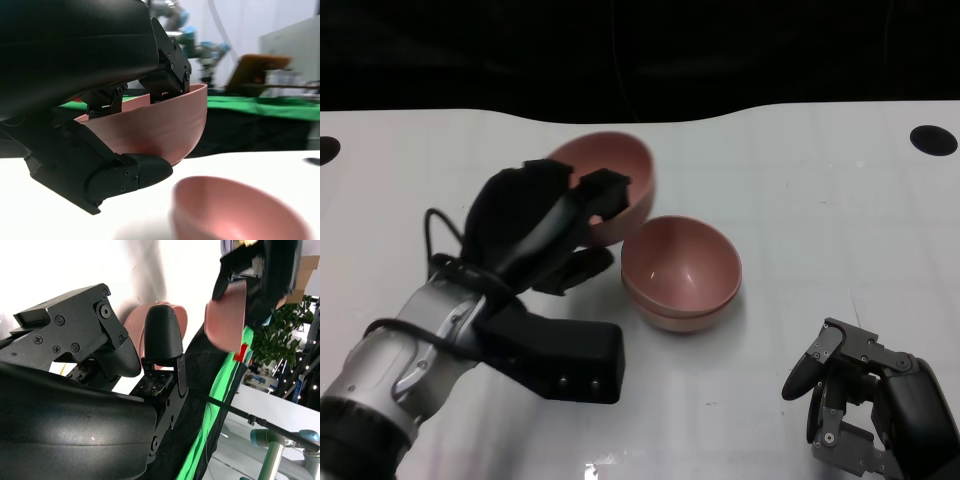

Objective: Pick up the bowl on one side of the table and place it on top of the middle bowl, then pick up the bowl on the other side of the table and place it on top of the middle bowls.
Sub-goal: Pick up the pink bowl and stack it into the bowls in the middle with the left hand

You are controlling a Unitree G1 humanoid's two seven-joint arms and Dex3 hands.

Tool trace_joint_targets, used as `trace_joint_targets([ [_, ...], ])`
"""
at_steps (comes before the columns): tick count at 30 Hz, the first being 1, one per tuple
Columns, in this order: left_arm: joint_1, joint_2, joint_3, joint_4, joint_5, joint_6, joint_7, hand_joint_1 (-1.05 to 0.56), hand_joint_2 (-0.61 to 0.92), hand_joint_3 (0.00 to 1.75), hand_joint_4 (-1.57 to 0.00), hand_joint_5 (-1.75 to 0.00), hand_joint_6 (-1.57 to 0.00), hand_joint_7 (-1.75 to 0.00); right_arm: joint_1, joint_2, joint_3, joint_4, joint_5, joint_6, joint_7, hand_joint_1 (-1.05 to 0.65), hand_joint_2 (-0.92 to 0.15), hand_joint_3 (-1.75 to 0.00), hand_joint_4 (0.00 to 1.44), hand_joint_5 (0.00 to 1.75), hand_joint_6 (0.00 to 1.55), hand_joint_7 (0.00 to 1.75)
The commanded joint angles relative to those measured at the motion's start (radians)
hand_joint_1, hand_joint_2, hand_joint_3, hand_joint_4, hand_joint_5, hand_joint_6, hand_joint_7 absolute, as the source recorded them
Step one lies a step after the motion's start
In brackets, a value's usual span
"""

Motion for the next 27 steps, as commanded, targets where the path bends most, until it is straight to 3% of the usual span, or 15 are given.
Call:
trace_joint_targets([
  [1,-0.042,-0.012,-0.014,0.007,-0.003,-0.024,-0.023,-0.25,0.51,1.05,-0.86,-1.75,-0.81,-1.42,0.008,-0.002,-0.006,-0.003,0.005,-0.001,0.001,-0.07,-0.34,-1.52,0.92,1.75,0.81,1.5],
  [7,-0.087,-0.033,-0.054,0.058,-0.008,-0.105,-0.056,-0.25,0.56,0.94,-0.89,-1.75,-0.79,-1.61,0.011,-0.001,-0.003,-0.009,0.001,0.006,0.0,-0.06,-0.34,-1.51,0.92,1.75,0.81,1.5],
  [13,-0.132,-0.029,-0.109,0.081,0.06,-0.102,-0.118,-0.28,0.65,0.72,-0.86,-1.75,-0.76,-1.57,0.012,0.0,-0.002,-0.012,0.0,0.011,0.0,-0.06,-0.34,-1.52,0.92,1.75,0.81,1.5],
  [17,-0.149,-0.034,-0.138,0.088,0.095,-0.081,-0.157,-0.29,0.81,0.25,-0.83,-1.75,-0.85,-1.19,0.011,-0.001,-0.003,-0.009,0.003,0.005,0.002,-0.06,-0.34,-1.52,0.92,1.75,0.8,1.5],
  [19,-0.153,-0.036,-0.144,0.094,0.095,-0.078,-0.17,-0.29,0.85,0.15,-0.83,-1.75,-0.89,-1.09,0.01,-0.002,-0.003,-0.007,0.002,0.002,0.001,-0.06,-0.34,-1.51,0.91,1.75,0.8,1.5],
  [22,-0.155,-0.035,-0.156,0.104,0.107,-0.077,-0.168,-0.31,0.88,0.09,-0.83,-1.75,-0.95,-0.95,0.01,0.0,-0.003,-0.009,-0.001,0.006,-0.001,-0.06,-0.34,-1.51,0.91,1.75,0.8,1.5],
  [25,-0.158,-0.037,-0.163,0.127,0.1,-0.095,-0.165,-0.32,0.89,0.07,-0.84,-1.75,-0.96,-0.93,0.011,0.0,-0.002,-0.013,0.002,0.01,0.001,-0.05,-0.34,-1.51,0.9,1.75,0.8,1.5],
  [27,-0.159,-0.04,-0.164,0.146,0.085,-0.112,-0.169,-0.31,0.91,0.05,-0.83,-1.56,-0.95,-0.81,0.009,0.0,-0.003,-0.011,0.003,0.008,0.002,-0.06,-0.34,-1.51,0.91,1.75,0.8,1.5],
])
